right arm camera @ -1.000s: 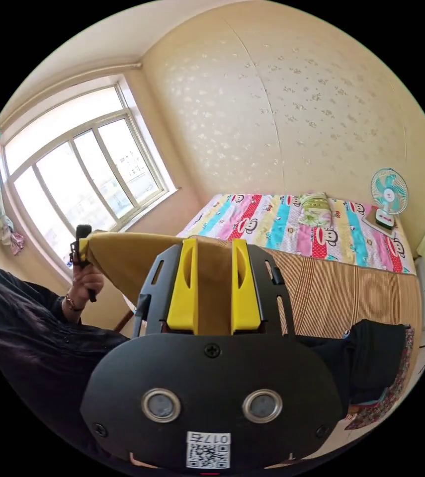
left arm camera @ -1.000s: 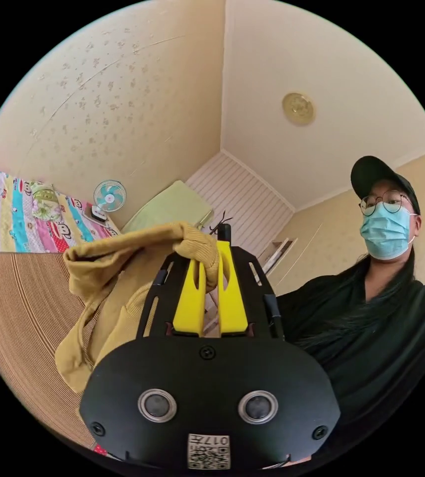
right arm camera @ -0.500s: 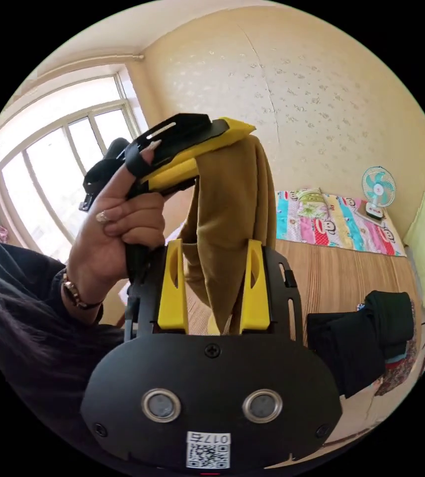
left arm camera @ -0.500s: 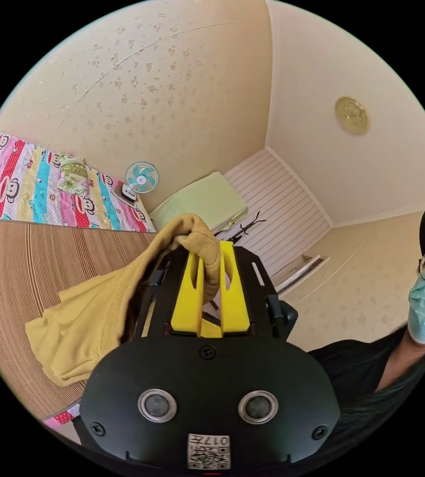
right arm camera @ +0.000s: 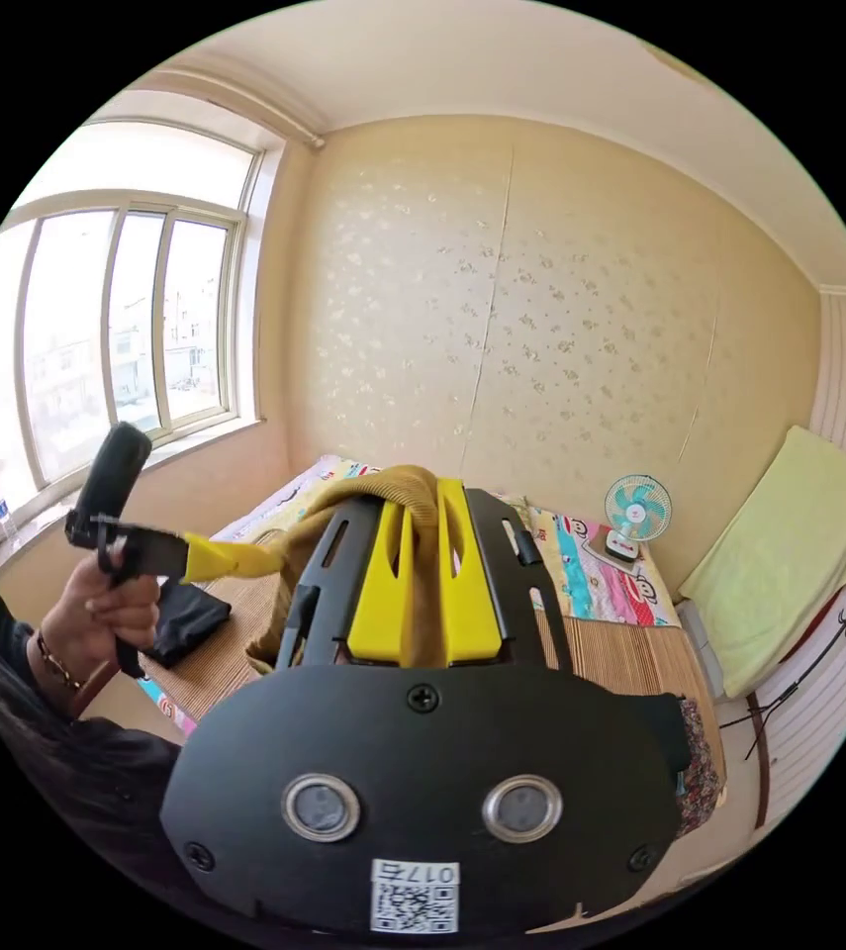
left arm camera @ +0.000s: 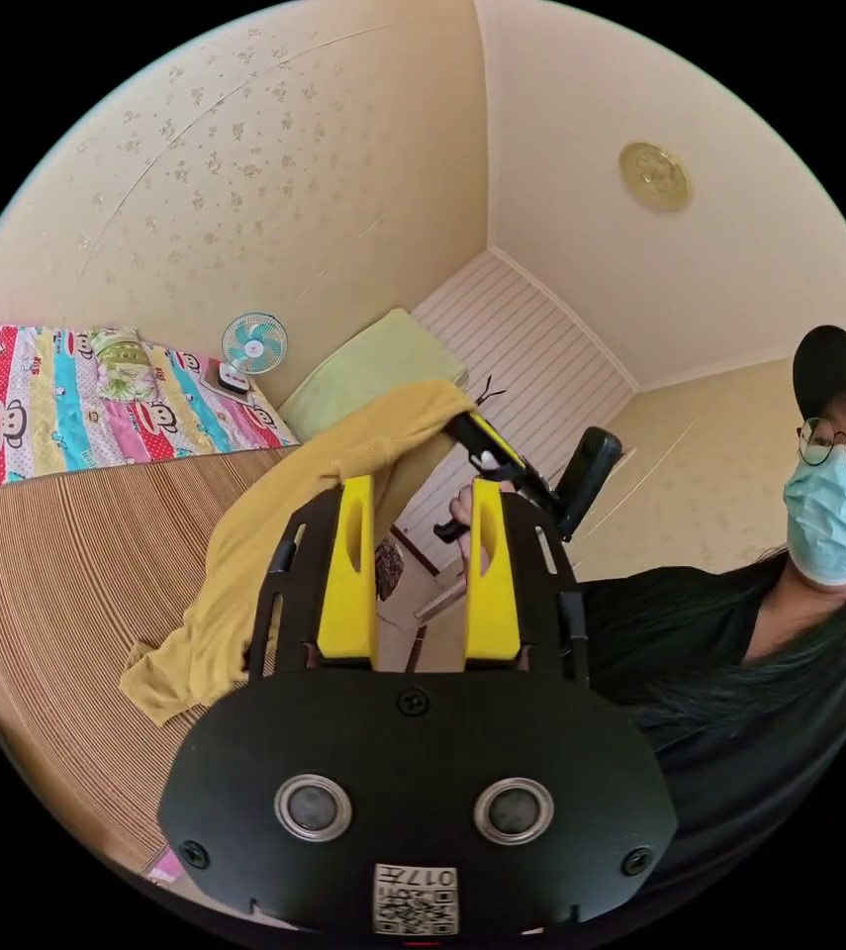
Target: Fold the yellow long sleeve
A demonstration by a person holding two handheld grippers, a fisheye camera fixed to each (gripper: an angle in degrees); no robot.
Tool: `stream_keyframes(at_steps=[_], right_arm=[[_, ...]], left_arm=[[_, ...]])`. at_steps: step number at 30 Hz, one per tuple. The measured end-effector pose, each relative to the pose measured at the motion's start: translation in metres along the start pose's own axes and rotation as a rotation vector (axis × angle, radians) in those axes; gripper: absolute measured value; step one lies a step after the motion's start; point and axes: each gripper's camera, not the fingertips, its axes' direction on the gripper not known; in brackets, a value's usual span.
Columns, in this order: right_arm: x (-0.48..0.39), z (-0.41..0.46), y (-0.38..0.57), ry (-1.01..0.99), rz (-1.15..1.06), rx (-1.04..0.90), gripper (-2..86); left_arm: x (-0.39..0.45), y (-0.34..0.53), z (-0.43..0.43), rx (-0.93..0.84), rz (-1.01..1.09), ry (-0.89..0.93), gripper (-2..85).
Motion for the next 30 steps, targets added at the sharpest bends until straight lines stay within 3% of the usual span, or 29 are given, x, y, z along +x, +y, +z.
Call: stream_keyframes(at_steps=[5, 9, 14, 20, 25, 27, 30], right_arm=[[0.019, -0.048, -0.045, -0.044, -0.001, 0.185, 5.0], [0.024, -0.085, -0.079, -0.093, -0.015, 0.273, 4.9], [0.02, -0.116, -0.121, -0.111, -0.019, 0.377, 4.7], [0.012, -0.11, -0.148, -0.012, 0.016, 0.383, 4.6], [0.048, -0.087, -0.134, 0.071, 0.017, 0.341, 4.7], [0.076, -0.079, -0.121, 0.006, 0.007, 0.298, 4.7], [0.127, -0.064, -0.089, -0.272, -0.044, 0.182, 4.9]], left_arm=[[0.012, 0.053, -0.021, 0.059, -0.028, -0.261, 14.8], [0.028, 0.061, 0.02, -0.152, 0.036, -0.389, 22.5], [0.077, 0.066, 0.083, -0.318, 0.267, -0.488, 22.4], [0.123, 0.061, 0.089, -0.154, 0.348, -0.517, 11.7], [0.119, 0.054, 0.026, -0.022, 0.306, -0.471, 1.4], [0.105, 0.065, -0.045, 0.131, 0.216, -0.427, 0.4], [0.103, 0.089, -0.132, 0.328, 0.162, -0.347, -0.1]])
